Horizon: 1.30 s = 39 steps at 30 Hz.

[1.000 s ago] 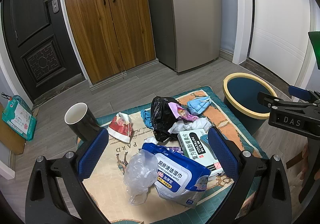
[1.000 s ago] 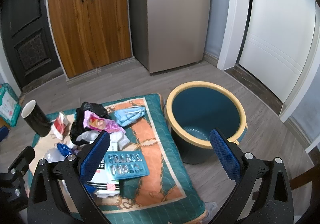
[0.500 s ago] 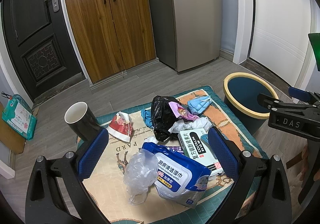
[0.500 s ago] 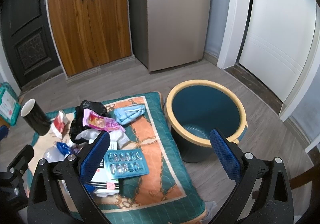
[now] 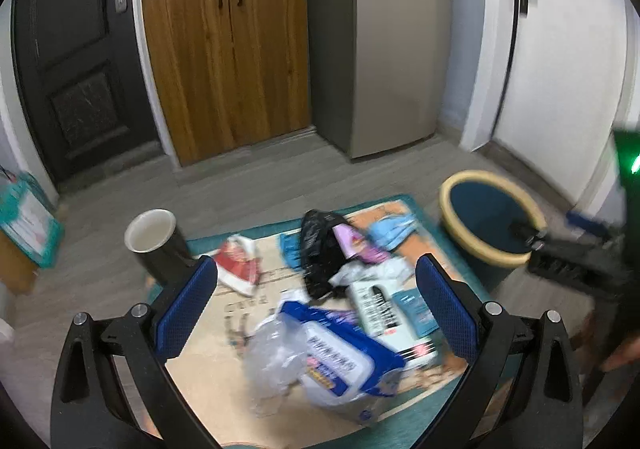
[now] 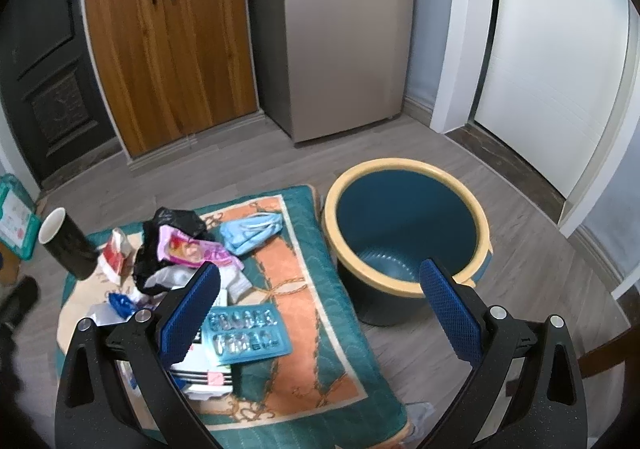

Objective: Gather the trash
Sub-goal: 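Grasp the red floral paper bag with left tool while right tool grasps the blue mask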

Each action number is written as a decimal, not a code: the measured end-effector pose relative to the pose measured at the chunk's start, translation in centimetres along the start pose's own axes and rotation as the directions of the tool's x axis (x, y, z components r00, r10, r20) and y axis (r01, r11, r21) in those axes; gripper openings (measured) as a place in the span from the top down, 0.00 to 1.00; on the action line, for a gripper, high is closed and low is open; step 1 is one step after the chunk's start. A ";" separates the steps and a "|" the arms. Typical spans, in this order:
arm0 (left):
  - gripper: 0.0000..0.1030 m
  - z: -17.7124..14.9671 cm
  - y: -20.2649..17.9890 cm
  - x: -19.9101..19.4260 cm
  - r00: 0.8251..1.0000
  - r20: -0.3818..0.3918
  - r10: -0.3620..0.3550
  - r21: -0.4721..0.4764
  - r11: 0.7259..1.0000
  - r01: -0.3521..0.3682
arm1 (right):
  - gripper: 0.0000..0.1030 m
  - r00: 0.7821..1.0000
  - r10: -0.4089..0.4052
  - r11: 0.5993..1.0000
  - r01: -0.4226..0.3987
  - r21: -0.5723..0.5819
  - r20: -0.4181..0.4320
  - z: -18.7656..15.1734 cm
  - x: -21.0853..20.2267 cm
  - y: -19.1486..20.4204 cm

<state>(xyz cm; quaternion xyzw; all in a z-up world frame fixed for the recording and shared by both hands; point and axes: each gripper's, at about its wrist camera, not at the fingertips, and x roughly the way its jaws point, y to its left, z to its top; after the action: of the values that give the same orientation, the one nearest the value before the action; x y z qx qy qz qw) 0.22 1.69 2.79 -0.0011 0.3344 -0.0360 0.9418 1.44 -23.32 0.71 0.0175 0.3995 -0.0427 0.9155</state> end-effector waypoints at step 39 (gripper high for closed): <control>0.21 -1.6 7.8 21.1 0.972 -0.217 0.089 0.066 0.995 -0.076 | 0.39 0.912 0.300 0.952 -0.304 0.029 -0.279 3.5 23.2 4.4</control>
<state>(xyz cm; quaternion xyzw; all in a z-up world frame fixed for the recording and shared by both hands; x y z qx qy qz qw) 16.01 8.09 -11.93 0.0438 0.4351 -0.0064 0.8993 20.11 -20.68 -13.99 0.0780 0.5177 0.1049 0.8455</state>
